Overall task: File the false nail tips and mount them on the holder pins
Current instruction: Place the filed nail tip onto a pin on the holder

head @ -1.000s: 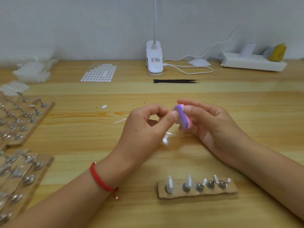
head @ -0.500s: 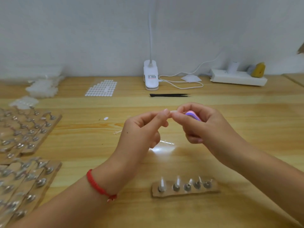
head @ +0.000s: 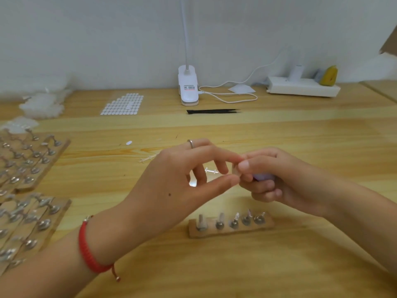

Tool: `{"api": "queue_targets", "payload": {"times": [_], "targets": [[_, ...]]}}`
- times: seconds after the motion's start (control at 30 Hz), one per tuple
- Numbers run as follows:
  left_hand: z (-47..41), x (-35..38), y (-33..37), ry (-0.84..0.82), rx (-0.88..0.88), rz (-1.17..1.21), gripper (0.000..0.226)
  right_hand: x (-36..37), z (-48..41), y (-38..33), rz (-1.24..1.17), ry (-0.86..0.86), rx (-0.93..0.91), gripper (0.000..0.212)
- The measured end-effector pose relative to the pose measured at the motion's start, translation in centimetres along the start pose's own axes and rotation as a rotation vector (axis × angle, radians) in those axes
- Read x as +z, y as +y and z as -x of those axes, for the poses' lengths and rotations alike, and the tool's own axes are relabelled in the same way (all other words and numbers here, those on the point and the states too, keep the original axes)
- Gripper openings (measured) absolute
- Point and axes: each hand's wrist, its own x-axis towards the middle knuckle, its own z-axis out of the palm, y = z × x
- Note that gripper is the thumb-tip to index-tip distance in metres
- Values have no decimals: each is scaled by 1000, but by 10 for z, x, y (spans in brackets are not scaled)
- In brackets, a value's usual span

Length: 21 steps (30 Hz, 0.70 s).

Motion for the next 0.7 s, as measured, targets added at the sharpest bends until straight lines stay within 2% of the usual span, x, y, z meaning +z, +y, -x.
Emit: {"api": "queue_targets", "payload": {"times": [0.17, 0.3, 0.4, 0.53, 0.63, 0.7], "targets": [[-2, -8, 2, 49, 107, -133, 17, 1, -3, 1, 2, -45, -8, 17], [-1, -6, 5, 18, 89, -144, 15, -2, -4, 6, 50, -32, -4, 19], [-2, -7, 6, 0, 42, -87, 18, -7, -6, 10, -54, -3, -6, 13], [4, -7, 7, -175, -38, -57, 19, -18, -10, 15, -295, 111, -3, 12], [8, -1, 6, -289, -57, -116, 21, -18, -11, 17, -329, 106, -10, 11], [8, 2, 7, -307, -54, -147, 20, -18, -11, 18, -332, 104, -12, 10]]}}
